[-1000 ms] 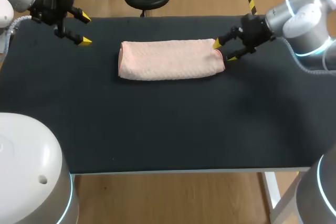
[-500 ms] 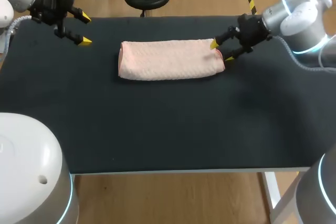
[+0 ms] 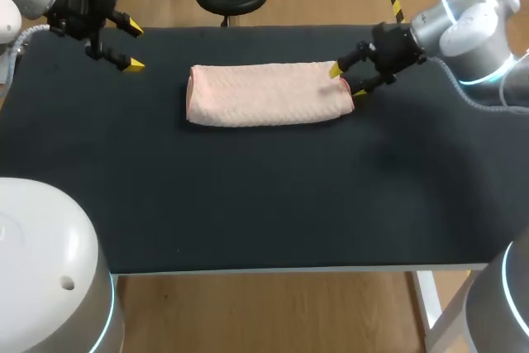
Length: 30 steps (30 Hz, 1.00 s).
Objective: Fold the towel
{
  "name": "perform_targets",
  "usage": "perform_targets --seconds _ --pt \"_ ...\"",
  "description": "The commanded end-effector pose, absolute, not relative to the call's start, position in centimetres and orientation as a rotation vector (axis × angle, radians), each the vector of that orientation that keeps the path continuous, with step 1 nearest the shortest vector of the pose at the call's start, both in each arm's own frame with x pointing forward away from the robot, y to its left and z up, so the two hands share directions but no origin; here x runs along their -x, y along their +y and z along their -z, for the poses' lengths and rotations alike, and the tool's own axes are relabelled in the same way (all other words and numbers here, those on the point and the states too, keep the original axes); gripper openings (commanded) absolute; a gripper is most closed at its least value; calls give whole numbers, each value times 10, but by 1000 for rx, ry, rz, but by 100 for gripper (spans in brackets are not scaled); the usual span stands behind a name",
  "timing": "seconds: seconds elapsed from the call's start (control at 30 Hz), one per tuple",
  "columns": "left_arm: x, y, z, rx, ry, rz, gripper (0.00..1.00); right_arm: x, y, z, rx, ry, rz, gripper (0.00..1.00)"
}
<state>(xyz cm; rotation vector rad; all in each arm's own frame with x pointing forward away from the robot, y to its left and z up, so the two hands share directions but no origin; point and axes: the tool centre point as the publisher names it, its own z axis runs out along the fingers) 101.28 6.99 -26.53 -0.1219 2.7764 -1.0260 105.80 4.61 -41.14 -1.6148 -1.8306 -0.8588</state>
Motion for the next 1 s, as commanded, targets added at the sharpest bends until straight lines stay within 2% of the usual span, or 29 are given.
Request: perform_targets --seconds 0.03,0.6,0.63,0.67,0.7,1.0 --pt "-1012 70 266 118 2773 1029 100 -1061 49 415 1605 -1823 859 100" --pt "-1012 70 266 118 2773 1029 100 -1059 61 415 1570 -1816 862 100" --pt "-1012 70 266 118 2773 1029 100 -1059 61 415 1572 -1822 856 56" --pt "-1012 70 266 118 2773 1029 100 -1059 61 415 1573 -1822 855 25" --pt "-1012 70 266 118 2773 1029 100 -1059 60 414 1574 -1823 854 0" --pt "-1012 70 266 118 2773 1029 100 -1054 59 397 1623 -1893 780 0"
